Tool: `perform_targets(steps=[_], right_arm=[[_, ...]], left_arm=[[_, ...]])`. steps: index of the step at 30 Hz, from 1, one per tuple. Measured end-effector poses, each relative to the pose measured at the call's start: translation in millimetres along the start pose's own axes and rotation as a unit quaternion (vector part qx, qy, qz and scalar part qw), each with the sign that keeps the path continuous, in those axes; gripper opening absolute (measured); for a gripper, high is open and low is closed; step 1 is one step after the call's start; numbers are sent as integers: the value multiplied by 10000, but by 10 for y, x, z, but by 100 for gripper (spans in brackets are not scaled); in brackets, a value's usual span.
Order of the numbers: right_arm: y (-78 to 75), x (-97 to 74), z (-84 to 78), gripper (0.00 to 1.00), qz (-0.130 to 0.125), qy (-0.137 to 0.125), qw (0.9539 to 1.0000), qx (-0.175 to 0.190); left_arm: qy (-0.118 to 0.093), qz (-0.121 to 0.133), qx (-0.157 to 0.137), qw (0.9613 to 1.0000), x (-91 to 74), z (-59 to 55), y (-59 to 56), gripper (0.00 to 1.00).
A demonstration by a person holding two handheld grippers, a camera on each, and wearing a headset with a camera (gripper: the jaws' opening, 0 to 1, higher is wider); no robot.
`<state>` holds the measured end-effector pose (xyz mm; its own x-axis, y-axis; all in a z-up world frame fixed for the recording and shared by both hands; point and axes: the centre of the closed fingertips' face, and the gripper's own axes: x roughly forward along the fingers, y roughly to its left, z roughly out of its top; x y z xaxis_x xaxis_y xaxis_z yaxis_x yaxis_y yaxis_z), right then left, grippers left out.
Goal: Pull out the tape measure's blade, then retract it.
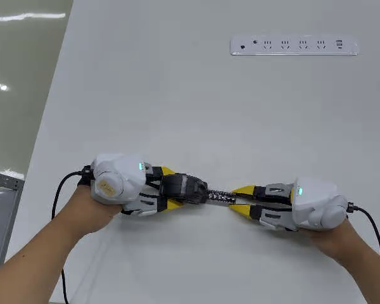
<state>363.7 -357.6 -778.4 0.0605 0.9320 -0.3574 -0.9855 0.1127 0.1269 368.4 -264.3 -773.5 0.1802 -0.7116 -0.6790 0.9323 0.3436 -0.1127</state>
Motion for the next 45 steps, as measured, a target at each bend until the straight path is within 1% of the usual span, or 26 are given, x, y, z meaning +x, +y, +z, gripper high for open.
perform_targets(steps=[21, 45], right_arm=[[-26, -144, -59, 9, -123, -6, 9999, 28], [-53, -328, -118, 9, -209, -14, 9996, 184]], left_arm=[[-4, -13, -5, 10000, 4, 5, -6, 31], [13, 3, -37, 10000, 10, 6, 1, 31]])
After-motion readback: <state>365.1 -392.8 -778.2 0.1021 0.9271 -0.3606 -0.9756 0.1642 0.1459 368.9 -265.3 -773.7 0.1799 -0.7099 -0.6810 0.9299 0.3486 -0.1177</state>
